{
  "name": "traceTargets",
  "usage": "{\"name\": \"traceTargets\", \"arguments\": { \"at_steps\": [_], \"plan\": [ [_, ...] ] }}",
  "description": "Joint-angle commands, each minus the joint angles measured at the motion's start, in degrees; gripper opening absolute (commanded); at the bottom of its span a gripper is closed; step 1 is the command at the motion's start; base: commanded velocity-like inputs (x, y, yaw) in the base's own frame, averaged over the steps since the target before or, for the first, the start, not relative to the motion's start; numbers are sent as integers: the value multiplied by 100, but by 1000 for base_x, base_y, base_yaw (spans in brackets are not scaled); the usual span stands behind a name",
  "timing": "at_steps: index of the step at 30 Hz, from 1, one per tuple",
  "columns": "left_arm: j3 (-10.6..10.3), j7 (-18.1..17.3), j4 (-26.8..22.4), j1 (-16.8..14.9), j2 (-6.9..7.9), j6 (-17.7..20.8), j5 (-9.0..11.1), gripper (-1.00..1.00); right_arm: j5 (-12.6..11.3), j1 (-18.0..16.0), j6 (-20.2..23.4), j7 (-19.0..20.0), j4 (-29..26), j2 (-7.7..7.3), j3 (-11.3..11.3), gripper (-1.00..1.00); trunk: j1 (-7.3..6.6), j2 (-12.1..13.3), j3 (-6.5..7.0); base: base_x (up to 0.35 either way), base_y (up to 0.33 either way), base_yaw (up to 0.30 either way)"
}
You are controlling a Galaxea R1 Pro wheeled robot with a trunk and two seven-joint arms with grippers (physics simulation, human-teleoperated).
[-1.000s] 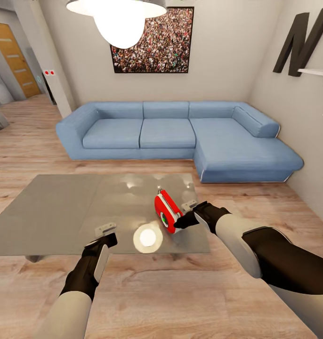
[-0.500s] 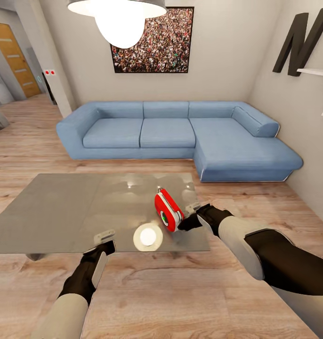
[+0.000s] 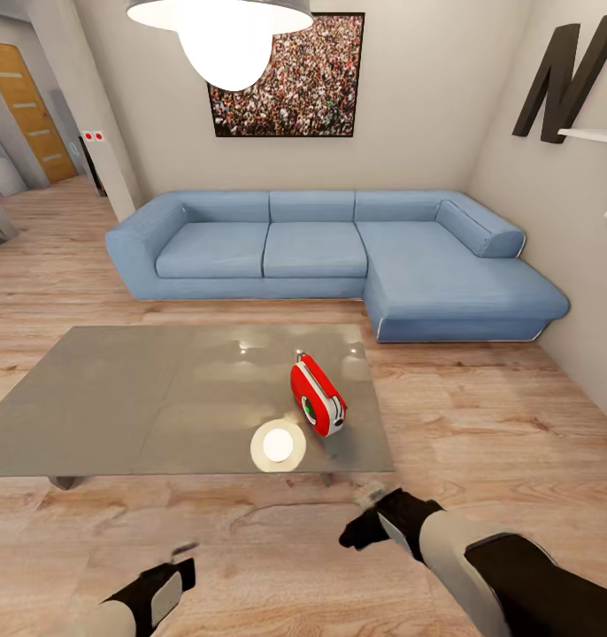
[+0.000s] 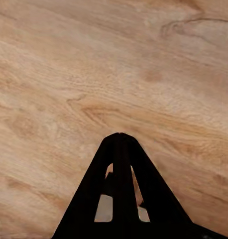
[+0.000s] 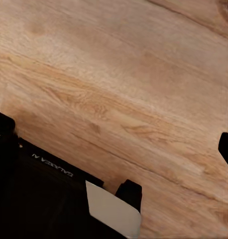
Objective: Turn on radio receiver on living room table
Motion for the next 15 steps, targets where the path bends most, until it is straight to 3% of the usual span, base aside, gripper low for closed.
{"name": "traceTargets", "arguments": {
  "at_steps": [1, 3, 6, 8, 9, 12, 13, 15],
  "plan": [
    [-7, 0, 310, -1, 19, -237, -38, -100, -1, 197, -166, -9, -2, -24, -7, 100, 0, 0, 2, 0, 0, 0],
    [-9, 4, 826, 47, 137, -757, -199, -100, 2, 632, -440, -21, -1, -107, -7, 100, 0, 0, 2, 0, 0, 0],
    [-11, -4, 985, 344, 247, -1007, -350, -100, 3, 1064, -627, -34, -1, -229, -7, 100, 0, 0, 2, 0, 0, 0],
    [-15, -12, 1030, 632, 304, -1160, -540, -100, 0, 1422, -1040, -109, -1, -338, -7, 100, 0, 0, 2, 0, 0, 0],
    [-17, -19, 1041, 804, 328, -1285, -721, -100, -4, 1621, -1336, -248, -1, -413, -9, 100, 0, 0, 2, 0, 0, 0],
    [-15, -110, 1058, 1316, 466, -1766, -1519, -100, -165, 2252, -2099, -1009, -1, -616, -27, 100, 0, 0, 2, 0, 0, 0],
    [-13, -154, 1061, 1478, 504, -1885, -1747, -100, -322, 2469, -2228, -1281, -4, -664, -29, 100, 0, 0, 2, 0, 0, 0],
    [-11, -203, 1061, 1768, 545, -2026, -1996, -100, -737, 2811, -2383, -1656, -7, -748, -32, 100, 0, 0, 2, 0, 0, 0]
  ]
}}
